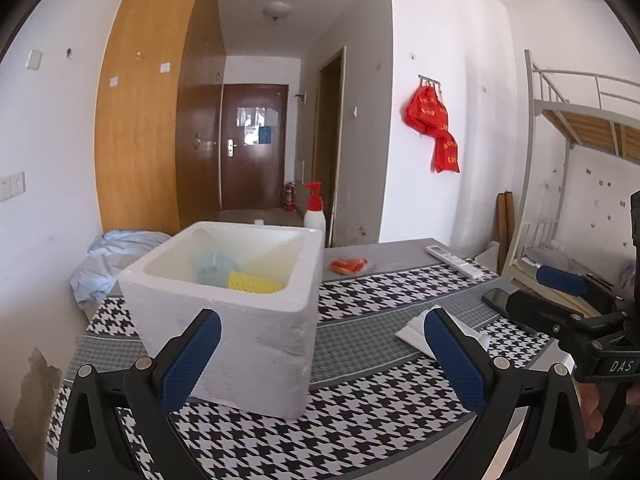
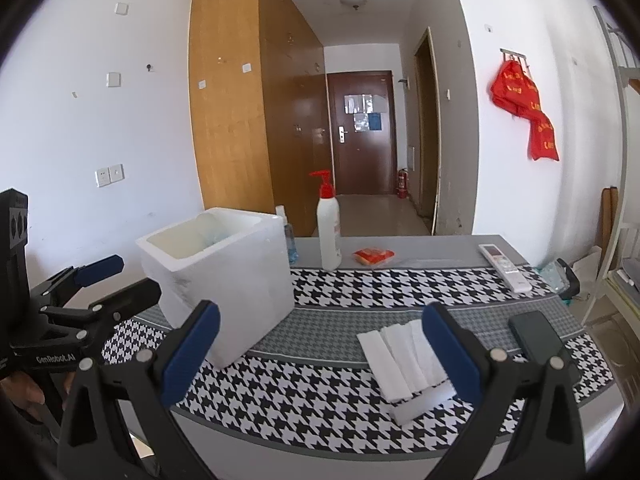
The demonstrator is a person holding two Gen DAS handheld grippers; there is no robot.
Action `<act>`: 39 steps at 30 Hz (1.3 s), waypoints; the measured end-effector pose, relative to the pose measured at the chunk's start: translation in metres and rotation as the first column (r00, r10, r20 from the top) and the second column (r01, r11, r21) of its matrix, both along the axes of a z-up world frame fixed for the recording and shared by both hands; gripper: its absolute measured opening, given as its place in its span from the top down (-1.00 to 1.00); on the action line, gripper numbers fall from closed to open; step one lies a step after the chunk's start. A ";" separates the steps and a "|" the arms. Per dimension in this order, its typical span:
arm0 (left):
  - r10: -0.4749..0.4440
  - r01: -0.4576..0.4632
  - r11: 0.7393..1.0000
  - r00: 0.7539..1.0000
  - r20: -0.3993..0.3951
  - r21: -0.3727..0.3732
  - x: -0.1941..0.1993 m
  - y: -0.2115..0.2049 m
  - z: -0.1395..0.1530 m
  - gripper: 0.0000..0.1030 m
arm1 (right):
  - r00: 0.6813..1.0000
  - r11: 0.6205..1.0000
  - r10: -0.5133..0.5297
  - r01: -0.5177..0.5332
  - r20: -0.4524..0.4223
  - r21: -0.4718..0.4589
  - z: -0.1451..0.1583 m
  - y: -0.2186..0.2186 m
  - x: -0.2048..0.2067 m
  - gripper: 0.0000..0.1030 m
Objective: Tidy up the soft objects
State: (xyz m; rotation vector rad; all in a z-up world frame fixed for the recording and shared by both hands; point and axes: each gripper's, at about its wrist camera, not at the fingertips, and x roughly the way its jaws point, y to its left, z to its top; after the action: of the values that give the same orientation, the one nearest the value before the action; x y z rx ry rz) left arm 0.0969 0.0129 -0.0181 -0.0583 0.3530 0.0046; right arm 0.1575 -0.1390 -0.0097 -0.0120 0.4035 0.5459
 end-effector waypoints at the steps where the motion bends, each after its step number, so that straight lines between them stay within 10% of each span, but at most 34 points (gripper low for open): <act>1: -0.003 0.003 1.000 1.000 -0.003 -0.001 0.001 -0.002 -0.001 -0.98 | 1.000 1.000 -0.004 0.004 -0.001 -0.001 -0.001 -0.002 0.000 -0.99; 39: -0.126 0.127 0.992 0.989 -0.077 0.007 0.035 -0.057 -0.015 -0.98 | 0.990 0.992 -0.129 0.129 -0.053 0.007 -0.015 -0.061 0.015 -0.99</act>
State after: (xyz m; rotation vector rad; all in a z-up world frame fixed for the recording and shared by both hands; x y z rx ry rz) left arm 0.1323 -0.0444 -0.0326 -0.0239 0.4326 -0.1168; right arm 0.1730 -0.2001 -0.0251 0.0380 0.4494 0.4213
